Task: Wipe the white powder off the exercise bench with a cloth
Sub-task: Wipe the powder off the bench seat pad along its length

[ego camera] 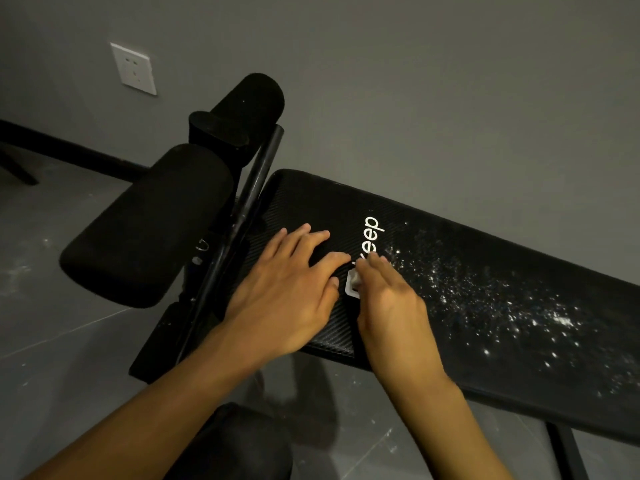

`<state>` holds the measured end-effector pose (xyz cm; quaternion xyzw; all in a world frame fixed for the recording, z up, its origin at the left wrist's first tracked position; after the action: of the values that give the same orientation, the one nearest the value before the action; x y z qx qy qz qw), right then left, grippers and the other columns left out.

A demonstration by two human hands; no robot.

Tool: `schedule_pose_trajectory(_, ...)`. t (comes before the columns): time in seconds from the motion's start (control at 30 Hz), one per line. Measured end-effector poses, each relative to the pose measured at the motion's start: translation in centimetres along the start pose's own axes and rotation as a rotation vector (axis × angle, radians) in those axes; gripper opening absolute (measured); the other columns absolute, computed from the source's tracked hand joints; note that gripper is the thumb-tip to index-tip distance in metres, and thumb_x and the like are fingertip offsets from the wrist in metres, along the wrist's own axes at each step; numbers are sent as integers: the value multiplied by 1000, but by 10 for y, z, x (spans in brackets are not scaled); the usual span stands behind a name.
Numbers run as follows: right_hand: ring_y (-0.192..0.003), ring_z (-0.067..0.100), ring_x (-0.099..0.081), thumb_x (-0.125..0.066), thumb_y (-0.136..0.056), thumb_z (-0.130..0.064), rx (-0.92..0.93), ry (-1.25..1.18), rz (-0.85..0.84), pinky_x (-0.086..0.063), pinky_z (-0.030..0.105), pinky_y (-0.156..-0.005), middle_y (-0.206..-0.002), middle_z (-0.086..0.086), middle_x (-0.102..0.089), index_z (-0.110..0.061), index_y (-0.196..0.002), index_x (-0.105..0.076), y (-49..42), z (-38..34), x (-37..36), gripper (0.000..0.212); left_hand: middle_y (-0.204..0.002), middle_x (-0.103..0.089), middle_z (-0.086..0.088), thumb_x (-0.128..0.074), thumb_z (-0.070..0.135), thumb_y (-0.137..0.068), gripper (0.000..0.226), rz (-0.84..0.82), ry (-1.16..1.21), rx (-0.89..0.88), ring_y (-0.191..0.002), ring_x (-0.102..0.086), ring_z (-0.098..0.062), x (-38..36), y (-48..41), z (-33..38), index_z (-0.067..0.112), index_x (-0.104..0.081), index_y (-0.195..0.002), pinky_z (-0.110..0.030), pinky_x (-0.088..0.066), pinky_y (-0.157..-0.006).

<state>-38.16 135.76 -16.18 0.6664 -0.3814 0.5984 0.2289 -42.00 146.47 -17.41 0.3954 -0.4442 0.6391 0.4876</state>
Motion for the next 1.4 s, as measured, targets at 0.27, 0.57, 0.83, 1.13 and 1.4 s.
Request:
schedule_pose_trajectory(0.27,-149,27,-30,-54,-95,0,-110,6,-10,-35,37,-115,-157,14,-35,-9,-142,-47,-40,11,6,48,-159,-32,-2,-21,45,-98,54,-13,12,-5,-153,-18,-22,0,0,0,36,-41,-147,-45,-13,-126)
schedule_pose_trajectory(0.57,-137,26,-45,-58,-93,-5,-28,8,-23,-45,33,-104,-144,10,-46,-11,-132,-54,-41,7,0,40,-160,-30,-2,-17,47,-97,57,-35,4,-1,-154,-16,-21,-2,-2,0,36,-39,-149,-46,-13,-126)
schedule_pose_trajectory(0.83,-137,27,-48,-57,-95,-5,-25,-37,47,-46,35,-105,-146,11,-48,-8,-138,-53,-33,-4,1,44,-160,-31,-1,-17,47,-97,55,-22,-1,15,-154,-16,-20,-2,-1,0,35,-40,-146,-45,-13,-126)
schedule_pose_trajectory(1.13,-121,26,-57,-60,-95,-7,-125,55,64,-49,35,-94,-140,12,-48,-12,-128,-56,-115,24,-1,34,-159,-33,1,-17,48,-96,58,-10,20,19,-153,-18,-18,2,-1,1,36,-42,-147,-44,-12,-127)
schedule_pose_trajectory(1.4,-129,29,-57,-69,-88,-5,94,31,-56,-52,37,-97,-146,15,-51,-9,-136,-57,-30,-11,-3,49,-158,-36,-1,-31,43,-98,36,16,32,20,-153,-19,-19,1,-1,-1,29,-52,-124,-42,-14,-126)
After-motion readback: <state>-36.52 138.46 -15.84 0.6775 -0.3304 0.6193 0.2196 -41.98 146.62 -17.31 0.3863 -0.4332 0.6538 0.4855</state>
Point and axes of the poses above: each hand's wrist, its own y-axis away from the middle knuckle, its own x-axis out of the back of the hand, z = x × y, the point moved 10 cm from there along -y, towards the middle knuckle
